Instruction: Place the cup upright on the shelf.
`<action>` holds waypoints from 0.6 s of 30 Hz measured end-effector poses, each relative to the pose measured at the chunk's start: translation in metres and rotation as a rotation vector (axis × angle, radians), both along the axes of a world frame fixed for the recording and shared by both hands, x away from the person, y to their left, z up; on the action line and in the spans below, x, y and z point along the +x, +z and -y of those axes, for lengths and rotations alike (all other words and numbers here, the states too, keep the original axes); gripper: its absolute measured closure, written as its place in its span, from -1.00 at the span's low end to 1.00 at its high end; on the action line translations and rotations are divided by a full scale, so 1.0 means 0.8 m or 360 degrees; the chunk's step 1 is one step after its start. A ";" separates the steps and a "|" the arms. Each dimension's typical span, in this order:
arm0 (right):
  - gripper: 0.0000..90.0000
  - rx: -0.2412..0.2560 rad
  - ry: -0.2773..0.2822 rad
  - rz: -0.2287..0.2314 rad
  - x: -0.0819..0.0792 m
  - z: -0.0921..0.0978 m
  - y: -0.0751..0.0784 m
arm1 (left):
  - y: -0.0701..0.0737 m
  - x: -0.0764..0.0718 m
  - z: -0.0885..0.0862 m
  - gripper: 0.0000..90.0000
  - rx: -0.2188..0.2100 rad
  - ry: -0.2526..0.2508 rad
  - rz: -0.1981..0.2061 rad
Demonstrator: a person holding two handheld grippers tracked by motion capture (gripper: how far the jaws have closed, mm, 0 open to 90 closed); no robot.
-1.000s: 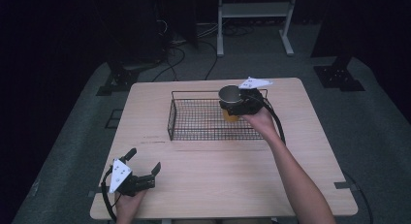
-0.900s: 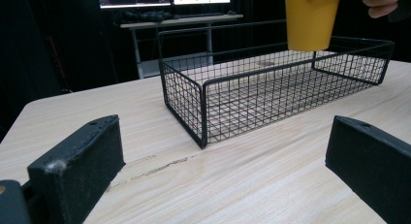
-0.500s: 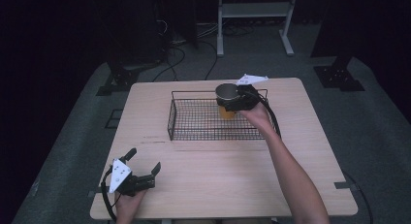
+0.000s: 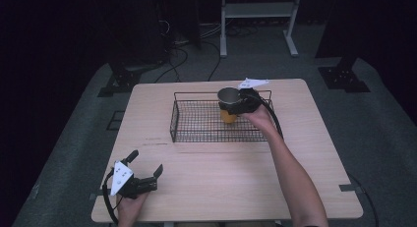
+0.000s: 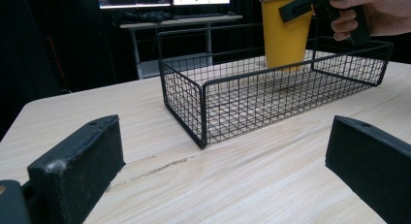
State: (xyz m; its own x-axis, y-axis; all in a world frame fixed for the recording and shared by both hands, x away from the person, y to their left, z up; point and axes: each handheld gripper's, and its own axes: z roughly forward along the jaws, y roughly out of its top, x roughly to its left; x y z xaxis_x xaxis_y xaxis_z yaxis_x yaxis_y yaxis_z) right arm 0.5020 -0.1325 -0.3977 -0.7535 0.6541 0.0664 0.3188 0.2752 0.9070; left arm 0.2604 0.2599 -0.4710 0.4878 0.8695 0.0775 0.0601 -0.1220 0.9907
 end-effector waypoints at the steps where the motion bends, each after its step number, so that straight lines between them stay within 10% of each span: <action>1: -0.75 -0.0005 0.0002 -0.0004 0.001 0.000 -0.001 | 0.000 0.000 0.000 -1.00 0.0000 0.0000 0.0000; 18: -0.75 -0.0089 0.0042 -0.0058 0.010 -0.002 -0.020 | 0.000 0.000 0.000 -1.00 -0.0002 0.0002 -0.0001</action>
